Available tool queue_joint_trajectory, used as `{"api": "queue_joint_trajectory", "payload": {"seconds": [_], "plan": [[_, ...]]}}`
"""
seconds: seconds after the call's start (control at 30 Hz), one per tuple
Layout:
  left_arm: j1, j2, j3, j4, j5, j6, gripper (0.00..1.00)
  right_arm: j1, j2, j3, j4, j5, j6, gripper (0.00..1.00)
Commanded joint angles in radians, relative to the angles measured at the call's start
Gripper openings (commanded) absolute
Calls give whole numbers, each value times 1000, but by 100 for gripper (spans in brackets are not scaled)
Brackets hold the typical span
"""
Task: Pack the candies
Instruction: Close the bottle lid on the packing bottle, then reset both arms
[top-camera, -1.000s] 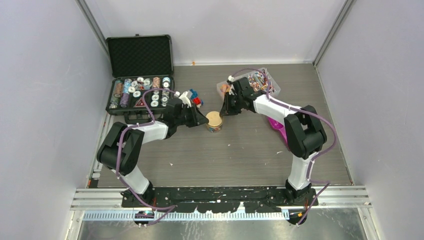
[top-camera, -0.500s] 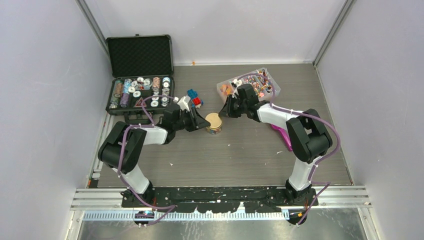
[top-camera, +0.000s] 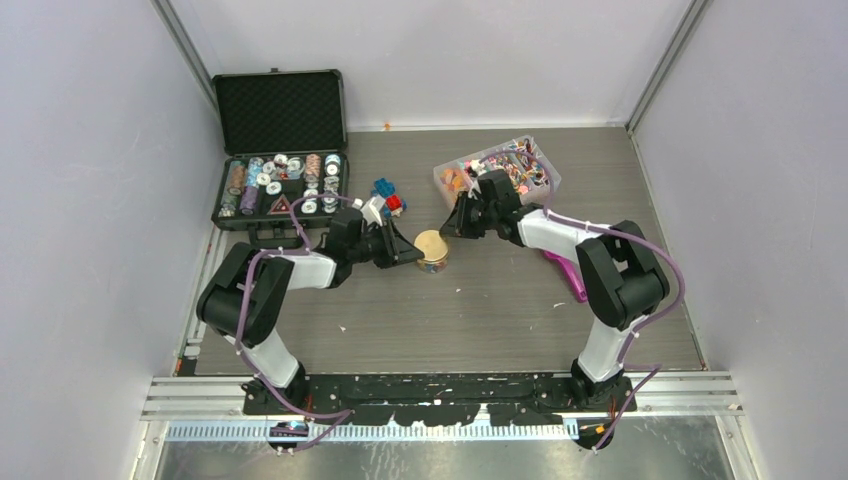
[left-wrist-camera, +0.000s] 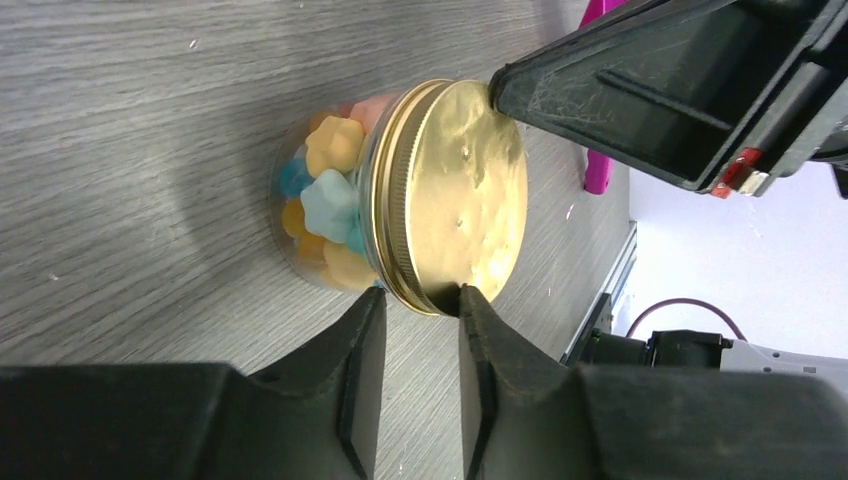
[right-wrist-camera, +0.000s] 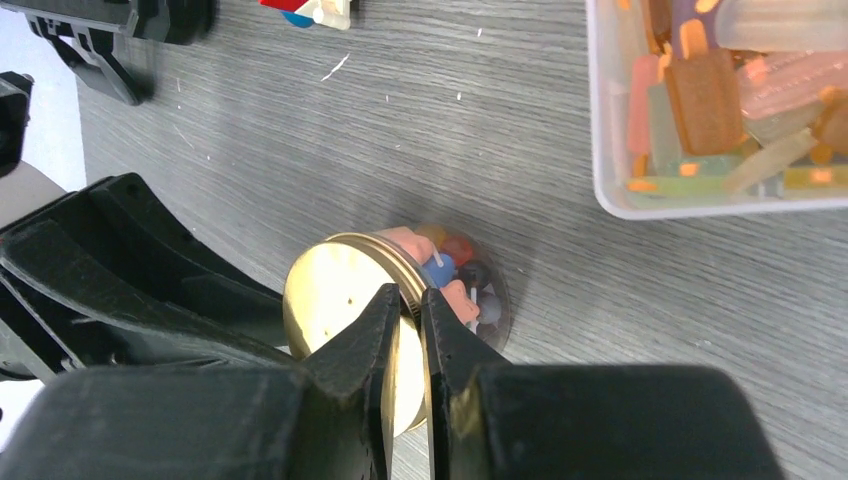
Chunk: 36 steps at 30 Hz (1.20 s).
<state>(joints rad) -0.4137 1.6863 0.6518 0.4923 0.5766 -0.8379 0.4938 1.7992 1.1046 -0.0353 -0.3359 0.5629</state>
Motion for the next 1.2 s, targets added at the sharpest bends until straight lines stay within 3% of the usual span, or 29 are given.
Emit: {"api": "queue_joint_trajectory", "payload": {"seconds": [0.0, 0.17, 0.3, 0.43, 0.6, 0.67, 0.7, 0.73, 0.9, 1.17], "plan": [[-50, 92, -55, -263, -164, 140, 22, 24, 3, -129, 25, -25, 54, 18], [-48, 67, -37, -280, -151, 149, 19, 17, -4, -86, -6, -26, 45, 17], [-15, 5, 26, -306, -85, 126, 36, -14, -59, -27, -67, -14, 43, 22], [22, -59, 119, -364, -19, 110, 52, -70, -136, 42, -158, -18, 23, 34], [58, -164, 247, -527, 3, 144, 61, -114, -248, 111, -328, 1, -69, 55], [68, -217, 300, -604, -3, 166, 77, -124, -301, 128, -403, 36, -108, 62], [69, -243, 329, -646, -17, 183, 95, -126, -328, 133, -436, 54, -130, 64], [70, -270, 356, -686, -33, 204, 99, -127, -358, 135, -461, 71, -148, 65], [70, -401, 475, -869, -115, 342, 100, -127, -512, 145, -567, 216, -188, 66], [70, -635, 476, -913, -124, 410, 100, -127, -777, 75, -575, 438, -158, 71]]}}
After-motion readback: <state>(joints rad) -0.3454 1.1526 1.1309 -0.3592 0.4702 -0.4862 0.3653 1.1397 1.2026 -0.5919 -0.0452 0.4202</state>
